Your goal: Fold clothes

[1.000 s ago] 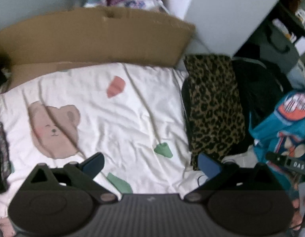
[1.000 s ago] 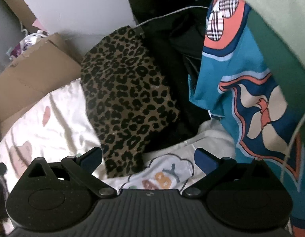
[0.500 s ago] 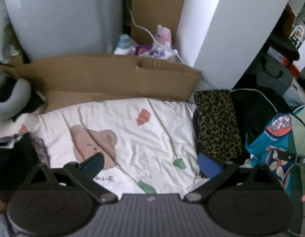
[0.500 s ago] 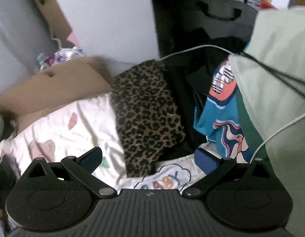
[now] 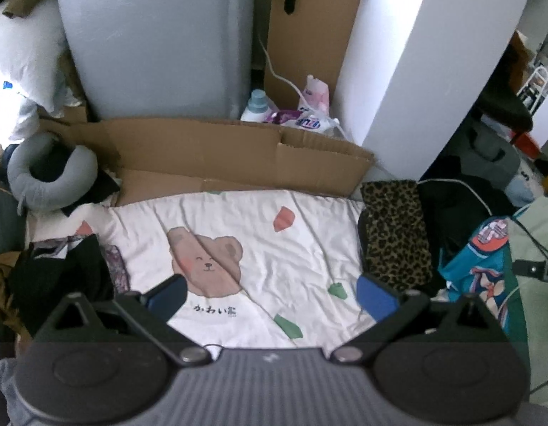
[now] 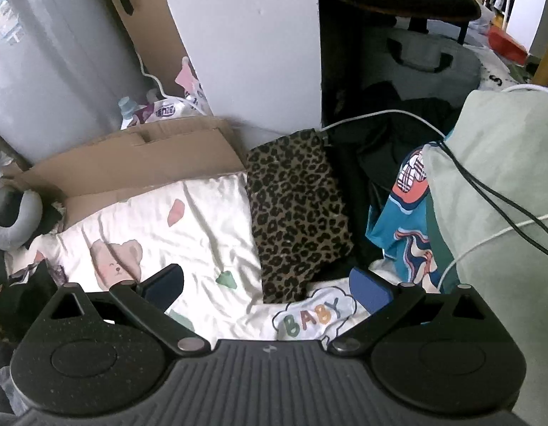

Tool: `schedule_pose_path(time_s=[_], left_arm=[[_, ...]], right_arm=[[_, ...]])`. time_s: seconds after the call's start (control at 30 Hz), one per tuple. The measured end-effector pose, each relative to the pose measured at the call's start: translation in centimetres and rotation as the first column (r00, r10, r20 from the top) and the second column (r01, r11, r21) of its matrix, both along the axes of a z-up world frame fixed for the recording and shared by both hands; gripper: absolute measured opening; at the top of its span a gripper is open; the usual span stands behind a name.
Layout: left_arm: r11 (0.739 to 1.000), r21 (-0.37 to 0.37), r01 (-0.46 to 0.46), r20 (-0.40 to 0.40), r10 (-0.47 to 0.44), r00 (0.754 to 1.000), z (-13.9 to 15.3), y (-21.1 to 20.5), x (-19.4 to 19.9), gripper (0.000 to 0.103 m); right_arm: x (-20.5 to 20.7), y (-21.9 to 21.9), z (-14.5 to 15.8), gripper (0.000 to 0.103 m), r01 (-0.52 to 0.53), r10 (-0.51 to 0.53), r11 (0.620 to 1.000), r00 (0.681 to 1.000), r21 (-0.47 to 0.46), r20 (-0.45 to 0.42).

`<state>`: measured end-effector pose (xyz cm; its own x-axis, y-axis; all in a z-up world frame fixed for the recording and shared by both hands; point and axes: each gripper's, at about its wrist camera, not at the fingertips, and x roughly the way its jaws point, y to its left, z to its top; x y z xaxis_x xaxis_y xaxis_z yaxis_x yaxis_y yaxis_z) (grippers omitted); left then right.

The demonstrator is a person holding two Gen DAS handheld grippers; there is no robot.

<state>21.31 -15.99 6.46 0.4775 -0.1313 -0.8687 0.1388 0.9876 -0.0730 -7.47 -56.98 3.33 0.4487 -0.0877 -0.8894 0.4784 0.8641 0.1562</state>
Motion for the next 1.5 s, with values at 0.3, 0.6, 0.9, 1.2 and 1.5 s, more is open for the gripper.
schedule_pose_path(time_s=[0.3, 0.6, 0.9, 1.2, 1.5], left_arm=[[0.999, -0.006, -0.043, -0.007, 0.043, 0.999, 1.7, 2.5, -2.5, 0.103], [0.996, 0.043, -0.074, 0.018, 0.073, 0.997, 2.8, 4.0, -5.3, 0.103], [0.992, 0.029, -0.122, 0.019, 0.122, 0.992, 0.8, 5.8, -7.5, 0.103], [0.98, 0.012, -0.197, 0.042, 0.196, 0.98, -1.6, 6.8, -9.3, 0.103], [0.97, 0.029, -0.241, 0.057, 0.239, 0.969, -3.0, 6.1, -11.5, 0.103]], right_arm=[[-1.3, 2.9, 3.4, 0.102, -0.009, 0.01, 1.0, 1.0, -0.026, 0.028], [-2.2, 6.0, 5.7, 0.102, -0.077, 0.079, 0.997, 0.995, -0.031, 0.062], [-2.8, 8.1, 4.8, 0.102, -0.117, 0.12, 0.993, 0.989, -0.033, 0.082], [-4.3, 10.5, 3.6, 0.102, -0.16, 0.165, 0.986, 0.977, -0.048, 0.132], [-6.1, 12.9, 3.1, 0.102, -0.22, 0.23, 0.972, 0.959, -0.079, 0.164]])
